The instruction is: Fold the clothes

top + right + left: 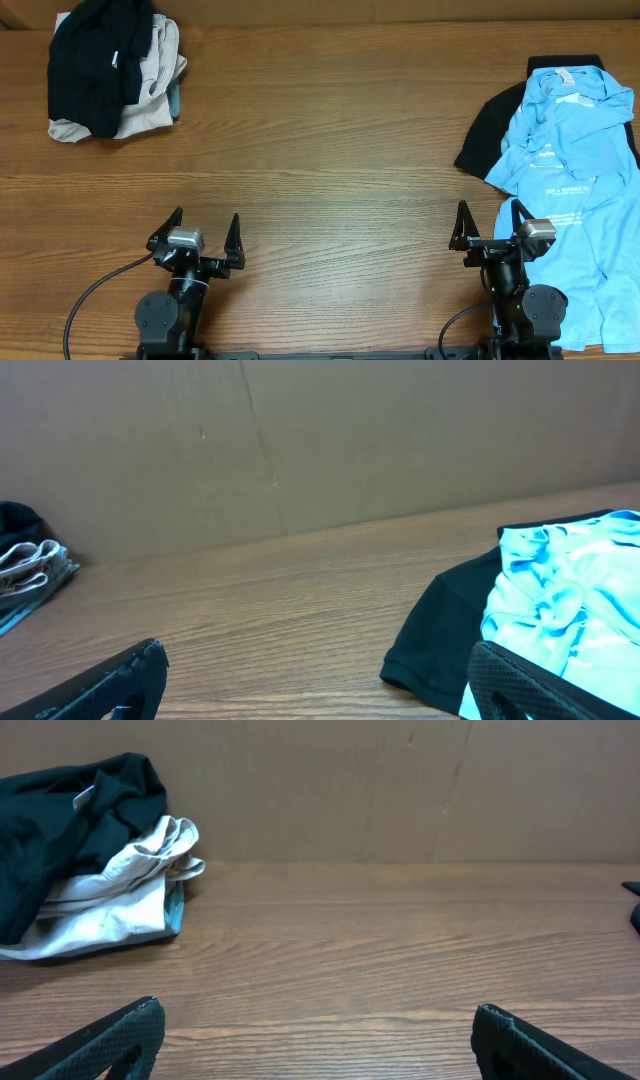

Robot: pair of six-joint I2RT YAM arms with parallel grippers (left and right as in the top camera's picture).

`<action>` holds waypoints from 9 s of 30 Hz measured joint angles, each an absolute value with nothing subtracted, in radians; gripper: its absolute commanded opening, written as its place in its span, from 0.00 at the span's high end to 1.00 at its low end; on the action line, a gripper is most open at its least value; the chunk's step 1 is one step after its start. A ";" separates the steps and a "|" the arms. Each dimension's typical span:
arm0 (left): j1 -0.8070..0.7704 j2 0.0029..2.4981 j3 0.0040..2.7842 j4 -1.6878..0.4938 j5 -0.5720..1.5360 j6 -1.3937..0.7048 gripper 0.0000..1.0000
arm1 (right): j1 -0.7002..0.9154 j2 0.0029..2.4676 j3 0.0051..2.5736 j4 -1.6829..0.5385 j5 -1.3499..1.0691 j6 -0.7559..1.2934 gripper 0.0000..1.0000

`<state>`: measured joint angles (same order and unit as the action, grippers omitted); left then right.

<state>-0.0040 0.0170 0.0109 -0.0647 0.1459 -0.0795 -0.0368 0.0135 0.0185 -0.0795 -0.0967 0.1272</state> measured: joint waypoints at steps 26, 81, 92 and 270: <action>-0.004 0.017 0.011 -0.065 0.146 -0.080 0.00 | -0.037 0.014 0.019 -0.079 -0.096 0.127 0.00; -0.004 0.017 0.012 -0.053 0.146 -0.080 0.00 | -0.037 0.014 0.020 -0.061 -0.096 0.127 0.00; -0.004 0.099 0.284 -0.184 0.101 -0.062 0.00 | -0.037 0.047 0.283 -0.170 -0.045 0.127 0.00; -0.297 2.045 1.592 -0.959 0.191 0.165 0.29 | 0.140 1.875 1.470 -1.021 -0.048 0.339 0.19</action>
